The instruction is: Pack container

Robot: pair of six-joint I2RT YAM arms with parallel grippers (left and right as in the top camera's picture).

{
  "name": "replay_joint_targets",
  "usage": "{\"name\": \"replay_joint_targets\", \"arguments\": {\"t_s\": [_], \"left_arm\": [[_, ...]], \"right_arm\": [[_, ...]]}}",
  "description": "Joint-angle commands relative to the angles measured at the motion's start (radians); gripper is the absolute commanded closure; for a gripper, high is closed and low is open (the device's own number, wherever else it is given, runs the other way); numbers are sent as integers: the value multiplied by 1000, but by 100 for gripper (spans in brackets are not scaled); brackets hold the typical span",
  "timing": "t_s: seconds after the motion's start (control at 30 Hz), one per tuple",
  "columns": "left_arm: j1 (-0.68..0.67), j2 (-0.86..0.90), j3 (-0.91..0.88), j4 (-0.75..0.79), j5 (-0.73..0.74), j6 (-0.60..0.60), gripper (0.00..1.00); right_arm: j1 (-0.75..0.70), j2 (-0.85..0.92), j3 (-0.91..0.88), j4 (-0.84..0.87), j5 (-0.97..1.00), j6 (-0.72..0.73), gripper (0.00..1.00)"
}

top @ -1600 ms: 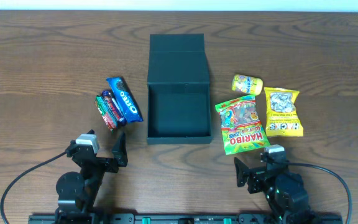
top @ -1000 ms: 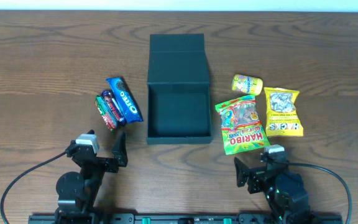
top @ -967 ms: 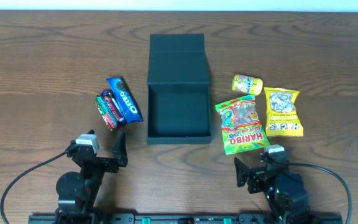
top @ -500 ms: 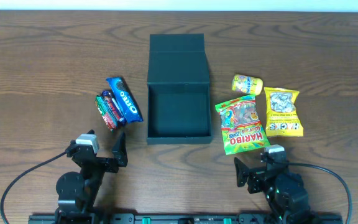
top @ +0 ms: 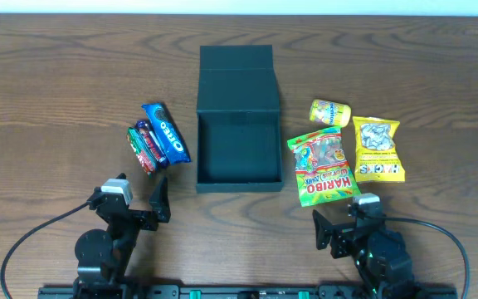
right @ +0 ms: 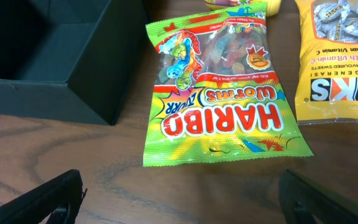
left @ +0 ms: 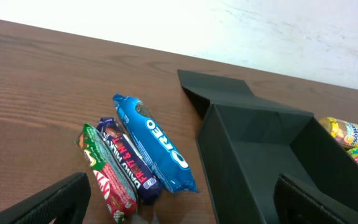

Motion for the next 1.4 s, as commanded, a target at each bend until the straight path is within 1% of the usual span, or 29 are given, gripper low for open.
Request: {"name": "replay_joint_targets", "arguments": {"t_s": [0.0,0.23,0.3,0.4,0.47,0.5,0.53,0.57,0.73,0.83,0.93,1.03,1.1,1.23,1.3,1.37], "left_arm": [[2,-6,-27,-4,-6,13,5],[2,-6,-27,-4,-6,13,5],[2,-6,-27,-4,-7,13,5],[2,-6,-27,-4,-7,14,5],[2,-6,-27,-4,-7,14,5],[2,-6,-27,-3,-7,13,5],[2,-6,-27,-4,-7,13,5],[2,-6,-27,-4,-7,13,5],[2,-6,-27,-4,-7,14,5],[2,-6,-27,-3,-7,13,5],[2,-6,-27,-4,-7,13,5],[2,-6,-27,-4,-7,14,5],[2,-6,-27,-4,-7,14,5],[2,-6,-27,-4,-7,14,5],[2,-6,-27,-3,-7,14,5],[2,-6,-27,-3,-7,14,5]], "right_arm": [[4,-9,-8,4,11,3,1],[4,-9,-8,9,18,-11,1],[4,-9,-8,44,13,3,1],[4,-9,-8,131,-21,117,1],[4,-9,-8,208,-81,301,1],[5,-9,-8,207,-179,416,1],[4,-9,-8,210,-219,490,1],[4,-9,-8,213,-235,529,1],[4,-8,-8,216,-276,529,1],[4,-6,-8,241,-253,381,1],[3,34,2,248,-147,362,1],[-8,140,56,249,-90,316,1],[-17,258,122,246,-36,261,1],[-47,571,296,206,27,151,1],[-58,776,393,204,35,98,1],[-60,939,465,204,73,84,1]]}}
